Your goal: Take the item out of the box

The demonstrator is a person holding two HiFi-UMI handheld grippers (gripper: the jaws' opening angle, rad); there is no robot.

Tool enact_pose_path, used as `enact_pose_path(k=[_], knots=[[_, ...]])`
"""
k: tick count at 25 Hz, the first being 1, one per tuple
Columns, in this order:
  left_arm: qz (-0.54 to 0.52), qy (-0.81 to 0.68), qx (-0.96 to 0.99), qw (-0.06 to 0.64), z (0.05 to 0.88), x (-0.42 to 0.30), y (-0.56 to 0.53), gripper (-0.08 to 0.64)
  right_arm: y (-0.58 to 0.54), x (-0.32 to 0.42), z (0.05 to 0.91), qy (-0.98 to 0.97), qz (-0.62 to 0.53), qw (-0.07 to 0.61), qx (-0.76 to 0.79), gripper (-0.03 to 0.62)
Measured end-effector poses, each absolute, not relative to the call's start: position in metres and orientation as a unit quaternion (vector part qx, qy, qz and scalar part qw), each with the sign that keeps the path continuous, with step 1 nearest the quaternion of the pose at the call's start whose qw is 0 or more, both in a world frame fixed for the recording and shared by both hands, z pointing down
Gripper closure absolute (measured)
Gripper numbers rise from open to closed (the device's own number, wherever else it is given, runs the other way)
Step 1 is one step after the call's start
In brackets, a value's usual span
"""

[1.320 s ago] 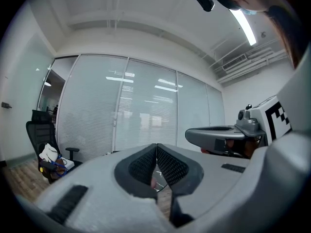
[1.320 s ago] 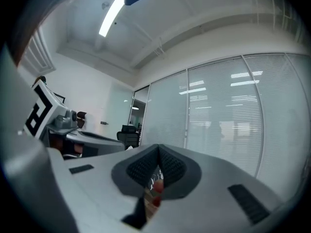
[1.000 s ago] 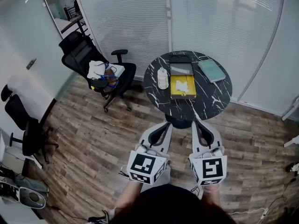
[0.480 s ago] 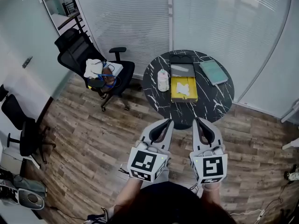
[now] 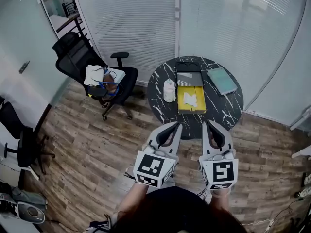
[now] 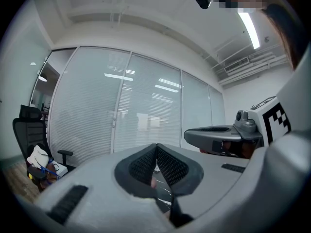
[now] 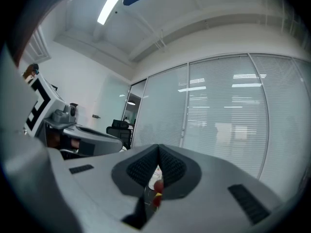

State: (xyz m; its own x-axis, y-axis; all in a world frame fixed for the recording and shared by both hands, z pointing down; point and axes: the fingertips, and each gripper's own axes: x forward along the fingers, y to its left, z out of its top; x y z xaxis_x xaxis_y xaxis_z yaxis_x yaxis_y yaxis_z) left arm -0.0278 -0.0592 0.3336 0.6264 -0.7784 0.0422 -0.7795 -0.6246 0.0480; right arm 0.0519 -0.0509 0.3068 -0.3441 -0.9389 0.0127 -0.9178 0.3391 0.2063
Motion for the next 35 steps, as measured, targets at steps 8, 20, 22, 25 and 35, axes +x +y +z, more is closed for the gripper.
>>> enact_pose_path(k=[8, 20, 22, 25, 35], knots=[[0.01, -0.409, 0.912, 0.029, 0.333, -0.031, -0.087, 0.534, -0.078, 0.048, 0.307, -0.805, -0.072, 0.062, 0.585, 0.568], [0.002, -0.375, 0.926, 0.041, 0.335, -0.028, -0.1, 0.534, -0.089, 0.045, 0.309, -0.788, -0.076, 0.078, 0.606, 0.569], [0.004, -0.374, 0.926, 0.043, 0.338, -0.028, -0.102, 0.534, -0.091, 0.047, 0.31, -0.784, -0.074, 0.081, 0.61, 0.568], [0.004, -0.376, 0.926, 0.044, 0.339, -0.028, -0.107, 0.534, -0.098, 0.048, 0.312, -0.784, -0.076, 0.084, 0.61, 0.568], [0.007, -0.386, 0.921, 0.041, 0.339, -0.026, -0.141, 0.534, -0.134, 0.051, 0.312, -0.791, -0.081, 0.08, 0.601, 0.568]])
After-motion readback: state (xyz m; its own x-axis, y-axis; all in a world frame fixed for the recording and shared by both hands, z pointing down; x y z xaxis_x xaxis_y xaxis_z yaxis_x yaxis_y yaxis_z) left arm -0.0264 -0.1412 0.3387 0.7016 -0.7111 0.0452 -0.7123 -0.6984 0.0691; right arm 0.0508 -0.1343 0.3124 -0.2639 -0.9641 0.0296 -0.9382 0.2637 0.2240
